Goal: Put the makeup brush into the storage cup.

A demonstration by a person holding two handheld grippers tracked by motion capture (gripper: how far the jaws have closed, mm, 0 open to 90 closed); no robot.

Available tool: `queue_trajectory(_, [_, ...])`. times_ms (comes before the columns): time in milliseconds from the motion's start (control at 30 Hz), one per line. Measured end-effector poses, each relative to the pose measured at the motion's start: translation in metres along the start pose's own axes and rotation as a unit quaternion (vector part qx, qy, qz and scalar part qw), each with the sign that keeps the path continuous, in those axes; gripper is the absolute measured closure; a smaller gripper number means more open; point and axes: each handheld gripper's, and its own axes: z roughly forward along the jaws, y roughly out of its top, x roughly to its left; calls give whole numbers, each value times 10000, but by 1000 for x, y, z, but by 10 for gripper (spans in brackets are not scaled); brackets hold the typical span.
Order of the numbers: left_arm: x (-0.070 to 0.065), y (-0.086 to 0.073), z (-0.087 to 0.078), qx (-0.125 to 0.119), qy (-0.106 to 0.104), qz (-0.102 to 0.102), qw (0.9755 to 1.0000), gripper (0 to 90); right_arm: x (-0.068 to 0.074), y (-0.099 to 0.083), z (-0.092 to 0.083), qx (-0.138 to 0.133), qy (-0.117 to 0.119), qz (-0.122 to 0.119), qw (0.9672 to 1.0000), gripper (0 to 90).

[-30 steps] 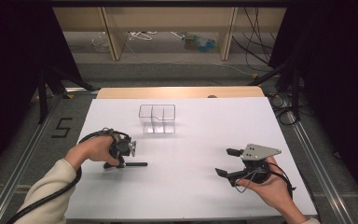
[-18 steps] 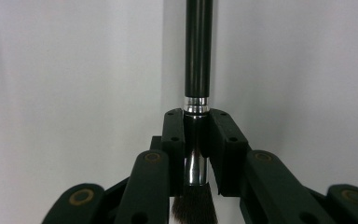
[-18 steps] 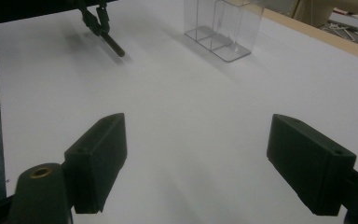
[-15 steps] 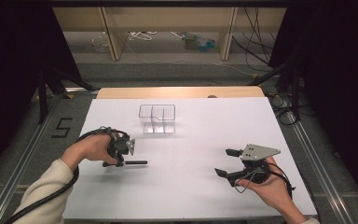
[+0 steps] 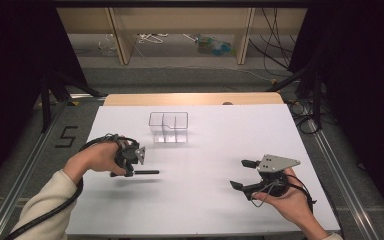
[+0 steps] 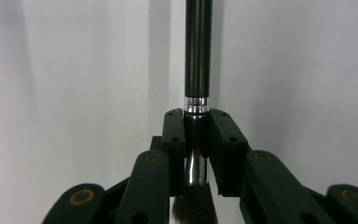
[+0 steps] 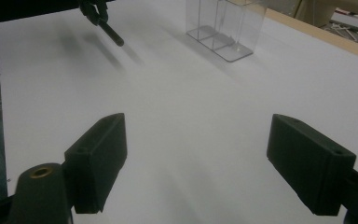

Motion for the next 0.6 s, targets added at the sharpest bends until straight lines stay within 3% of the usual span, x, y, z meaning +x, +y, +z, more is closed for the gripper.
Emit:
queue_trajectory(467, [-10,5,-13,-137,40,-37,9999,766,1,0,1,19,51,-32,10000,208])
queue_trajectory(600, [-12,4,-18,-234,157,-22,9996,766,1,0,1,21,55,-34,10000,208])
